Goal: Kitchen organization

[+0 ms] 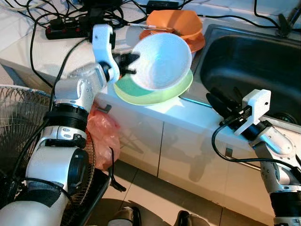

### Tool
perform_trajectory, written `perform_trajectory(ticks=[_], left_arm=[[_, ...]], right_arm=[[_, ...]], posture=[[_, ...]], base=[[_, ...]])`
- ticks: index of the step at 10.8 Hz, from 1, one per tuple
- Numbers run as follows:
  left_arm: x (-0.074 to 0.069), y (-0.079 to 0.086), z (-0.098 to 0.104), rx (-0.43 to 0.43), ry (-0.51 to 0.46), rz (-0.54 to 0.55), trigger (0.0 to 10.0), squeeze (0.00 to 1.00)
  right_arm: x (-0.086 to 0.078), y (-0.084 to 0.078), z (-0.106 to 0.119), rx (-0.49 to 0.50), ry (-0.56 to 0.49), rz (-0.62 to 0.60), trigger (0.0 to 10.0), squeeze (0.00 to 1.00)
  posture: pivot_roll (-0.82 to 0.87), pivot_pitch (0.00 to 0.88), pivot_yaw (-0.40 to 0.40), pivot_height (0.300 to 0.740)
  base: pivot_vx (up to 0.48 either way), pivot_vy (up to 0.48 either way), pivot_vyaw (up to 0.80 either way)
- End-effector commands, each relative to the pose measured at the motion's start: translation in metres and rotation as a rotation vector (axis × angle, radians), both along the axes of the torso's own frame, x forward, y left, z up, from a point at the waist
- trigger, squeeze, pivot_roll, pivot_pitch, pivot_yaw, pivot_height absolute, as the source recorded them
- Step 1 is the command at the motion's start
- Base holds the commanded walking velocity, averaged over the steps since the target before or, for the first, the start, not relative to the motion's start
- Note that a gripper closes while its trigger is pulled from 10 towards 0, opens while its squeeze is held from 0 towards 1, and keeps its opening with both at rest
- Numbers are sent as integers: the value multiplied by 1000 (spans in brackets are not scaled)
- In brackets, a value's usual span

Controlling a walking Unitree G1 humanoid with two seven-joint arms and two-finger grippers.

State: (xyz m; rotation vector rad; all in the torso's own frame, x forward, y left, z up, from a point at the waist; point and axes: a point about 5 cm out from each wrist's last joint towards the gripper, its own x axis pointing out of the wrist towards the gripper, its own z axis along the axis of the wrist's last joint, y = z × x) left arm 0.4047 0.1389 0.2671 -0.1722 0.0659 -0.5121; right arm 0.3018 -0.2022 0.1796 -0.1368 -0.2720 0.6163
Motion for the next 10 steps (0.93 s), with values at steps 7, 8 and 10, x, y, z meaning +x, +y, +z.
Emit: perform_trajectory(ticks=[7, 8, 10], left_arm=[[-11, -9, 0, -144, -60, -24, 0, 0], [-14, -12, 2, -163, -76, -41, 0, 0], [-21, -20, 15, -217, -153, -75, 10000, 0]], right_arm=[[6, -7, -5, -7, 13, -91, 10000, 0], [9, -10, 0, -10, -9, -124, 10000, 0], [12, -19, 9, -27, -44, -169, 10000, 0]], posture=[[77, 159, 67, 740], [76, 159, 67, 740], [74, 156, 66, 740]], base=[[0, 0, 0], [0, 0, 0], [0, 0, 0]])
